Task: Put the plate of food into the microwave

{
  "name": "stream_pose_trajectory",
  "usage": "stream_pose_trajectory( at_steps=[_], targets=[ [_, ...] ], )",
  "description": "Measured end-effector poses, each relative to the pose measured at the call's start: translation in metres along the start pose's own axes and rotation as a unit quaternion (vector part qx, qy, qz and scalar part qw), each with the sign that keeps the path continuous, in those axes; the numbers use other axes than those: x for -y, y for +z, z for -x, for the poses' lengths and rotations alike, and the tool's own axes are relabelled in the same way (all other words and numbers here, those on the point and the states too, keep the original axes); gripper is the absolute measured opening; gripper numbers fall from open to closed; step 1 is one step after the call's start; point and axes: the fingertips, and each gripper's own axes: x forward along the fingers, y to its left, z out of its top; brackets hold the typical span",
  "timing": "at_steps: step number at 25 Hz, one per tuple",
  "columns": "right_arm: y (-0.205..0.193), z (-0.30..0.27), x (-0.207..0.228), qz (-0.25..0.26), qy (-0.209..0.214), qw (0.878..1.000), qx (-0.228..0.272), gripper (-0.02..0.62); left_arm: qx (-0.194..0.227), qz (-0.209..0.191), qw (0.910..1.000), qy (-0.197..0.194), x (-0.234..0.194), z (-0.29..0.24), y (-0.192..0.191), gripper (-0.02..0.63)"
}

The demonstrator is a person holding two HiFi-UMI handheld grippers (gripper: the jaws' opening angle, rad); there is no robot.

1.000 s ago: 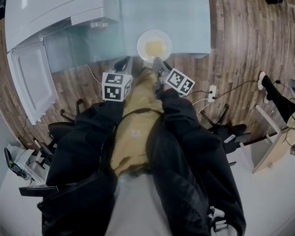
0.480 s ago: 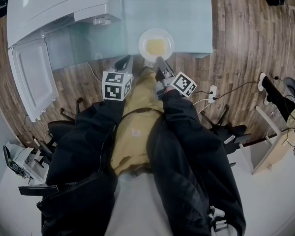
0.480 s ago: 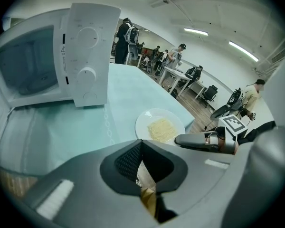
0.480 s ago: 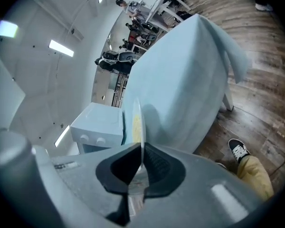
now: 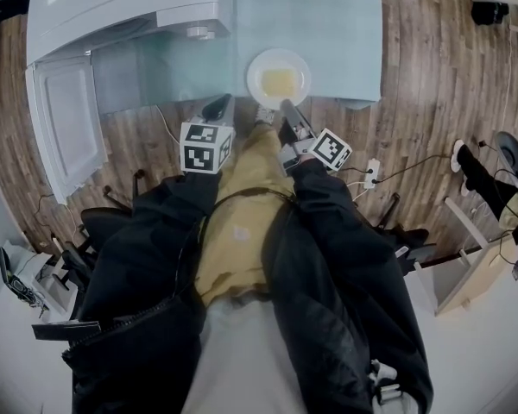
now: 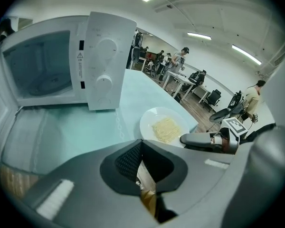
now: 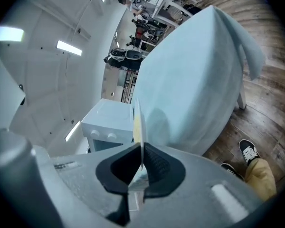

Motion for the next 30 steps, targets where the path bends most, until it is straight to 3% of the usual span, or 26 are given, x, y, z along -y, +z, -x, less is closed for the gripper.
stream_pose_trajectory(
  at_steps=[15, 30],
  targets=[
    [-0.071, -0.052, -0.057, 0.023, 0.041, 0.994, -0.103, 0.010, 0.044, 0.062, 0.9963, 0.041, -0.066, 0.040, 0.001, -0.005],
    [-0.145, -0.121, -0.103, 0.045, 0.068, 0.980, -0.182, 0.011, 0.078, 0.139, 0.9821, 0.100, -0.152, 0.093, -0.027, -0.005]
  ],
)
